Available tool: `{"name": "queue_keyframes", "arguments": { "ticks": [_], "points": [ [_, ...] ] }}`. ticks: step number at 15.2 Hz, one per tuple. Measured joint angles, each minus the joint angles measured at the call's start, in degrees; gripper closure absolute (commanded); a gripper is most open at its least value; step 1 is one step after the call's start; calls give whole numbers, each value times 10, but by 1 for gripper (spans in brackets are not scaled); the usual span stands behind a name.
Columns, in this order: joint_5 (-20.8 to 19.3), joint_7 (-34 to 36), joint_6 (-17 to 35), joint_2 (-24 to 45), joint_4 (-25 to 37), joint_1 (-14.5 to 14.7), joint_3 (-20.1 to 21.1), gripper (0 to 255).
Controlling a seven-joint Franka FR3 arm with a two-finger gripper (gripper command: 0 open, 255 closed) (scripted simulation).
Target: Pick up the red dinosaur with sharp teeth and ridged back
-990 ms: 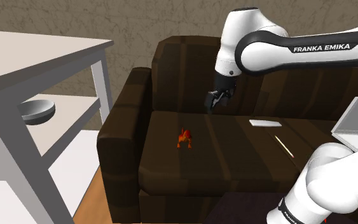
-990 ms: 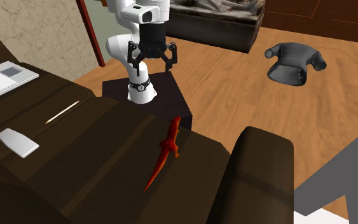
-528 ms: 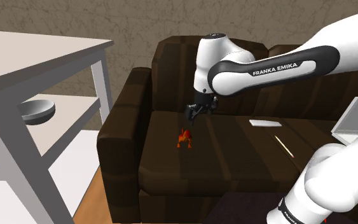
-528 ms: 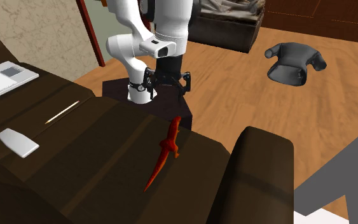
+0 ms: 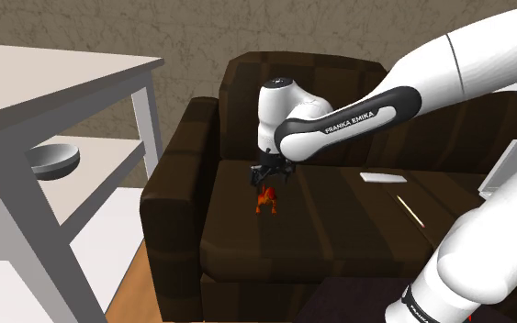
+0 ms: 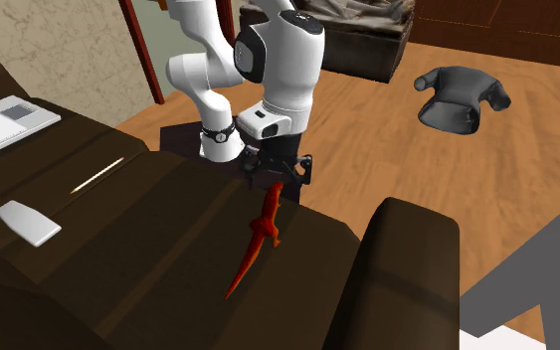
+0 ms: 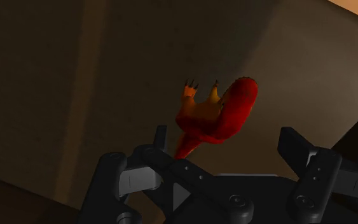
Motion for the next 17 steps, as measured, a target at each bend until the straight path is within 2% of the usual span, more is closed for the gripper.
{"name": "queue_keyframes", "arguments": {
  "ticks": [5,6,17],
  "points": [
    [-13,18,34,21,-17,-1,4,0],
    [-14,19,38,22,-19,-2,4,255],
    [-14,19,38,21,-19,-2,4,255]
  ]
}}
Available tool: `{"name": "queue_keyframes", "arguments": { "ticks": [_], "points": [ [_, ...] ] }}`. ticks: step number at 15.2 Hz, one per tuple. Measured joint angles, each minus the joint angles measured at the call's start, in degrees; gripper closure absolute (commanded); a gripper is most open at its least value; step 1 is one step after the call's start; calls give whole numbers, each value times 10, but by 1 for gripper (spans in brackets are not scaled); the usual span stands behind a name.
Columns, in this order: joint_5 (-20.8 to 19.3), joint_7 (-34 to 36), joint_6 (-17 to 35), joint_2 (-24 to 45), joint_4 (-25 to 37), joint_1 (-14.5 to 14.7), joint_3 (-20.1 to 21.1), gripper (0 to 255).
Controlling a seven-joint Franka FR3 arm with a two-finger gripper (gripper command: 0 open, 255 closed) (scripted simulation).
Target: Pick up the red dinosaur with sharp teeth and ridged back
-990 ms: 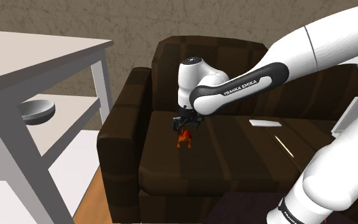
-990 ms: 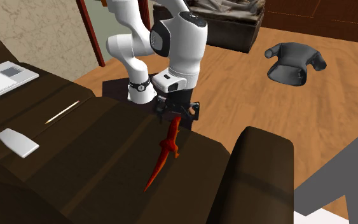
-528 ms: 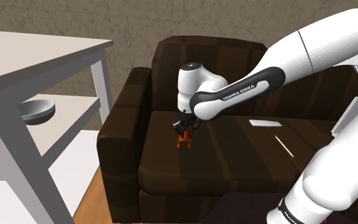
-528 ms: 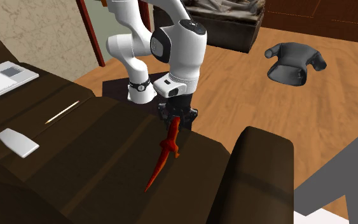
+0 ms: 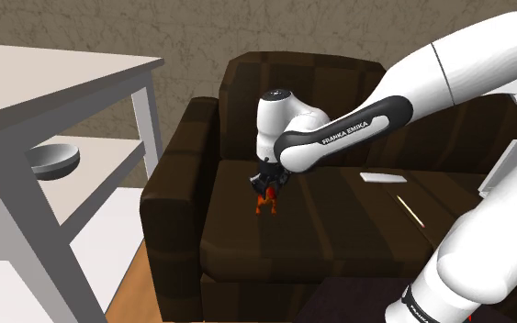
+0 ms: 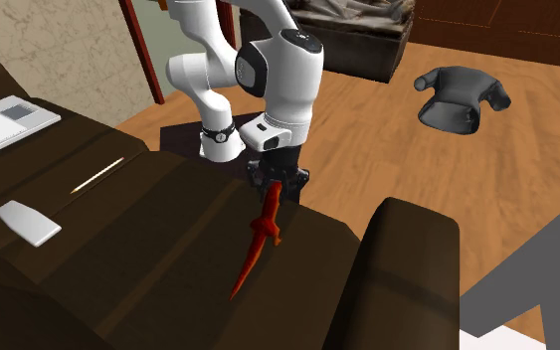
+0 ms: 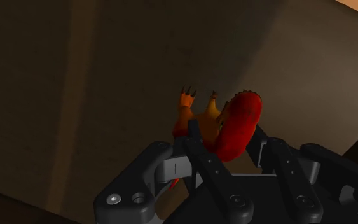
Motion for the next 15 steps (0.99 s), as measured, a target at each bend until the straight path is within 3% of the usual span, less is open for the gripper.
{"name": "queue_keyframes", "arguments": {
  "ticks": [15],
  "points": [
    [31,-37,-105,-49,62,5,-7,255]
  ]
}}
